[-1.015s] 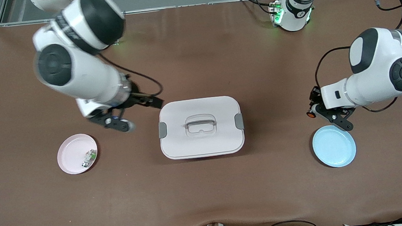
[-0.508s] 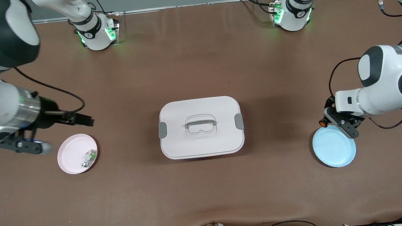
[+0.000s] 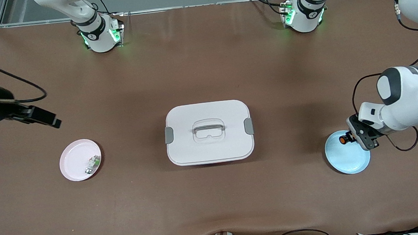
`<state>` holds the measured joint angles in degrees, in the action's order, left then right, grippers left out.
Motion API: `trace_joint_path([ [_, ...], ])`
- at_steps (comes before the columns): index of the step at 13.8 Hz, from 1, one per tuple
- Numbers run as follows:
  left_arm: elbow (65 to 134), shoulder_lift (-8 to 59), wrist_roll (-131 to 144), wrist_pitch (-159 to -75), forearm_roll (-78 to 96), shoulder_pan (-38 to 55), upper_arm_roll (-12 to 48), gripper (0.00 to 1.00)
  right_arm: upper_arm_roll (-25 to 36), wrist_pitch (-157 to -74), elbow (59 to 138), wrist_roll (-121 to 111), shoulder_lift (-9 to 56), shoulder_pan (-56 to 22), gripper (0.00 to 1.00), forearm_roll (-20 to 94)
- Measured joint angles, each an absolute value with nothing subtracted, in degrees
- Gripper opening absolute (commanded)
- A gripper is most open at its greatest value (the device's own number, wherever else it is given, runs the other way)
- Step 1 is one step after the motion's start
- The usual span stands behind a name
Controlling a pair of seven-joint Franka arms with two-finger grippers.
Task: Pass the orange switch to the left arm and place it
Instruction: 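Lower the switch onto the blue plate with the left gripper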
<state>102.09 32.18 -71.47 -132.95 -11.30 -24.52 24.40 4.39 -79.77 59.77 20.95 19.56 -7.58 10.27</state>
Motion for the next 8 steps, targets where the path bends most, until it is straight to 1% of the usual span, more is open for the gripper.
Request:
trace_joint_path([
  [4,102.0,35.0,-73.2,-136.7,-17.8,-24.6,24.5,0.0,4.8,-79.2,59.8,16.1,19.7,-3.0,1.0,10.3],
  [8,101.9,36.8,-74.3,-139.9,-22.3,-24.6,24.5,0.0,4.8,-74.8,59.7,11.9,19.5,-1.1,1.0,12.6],
])
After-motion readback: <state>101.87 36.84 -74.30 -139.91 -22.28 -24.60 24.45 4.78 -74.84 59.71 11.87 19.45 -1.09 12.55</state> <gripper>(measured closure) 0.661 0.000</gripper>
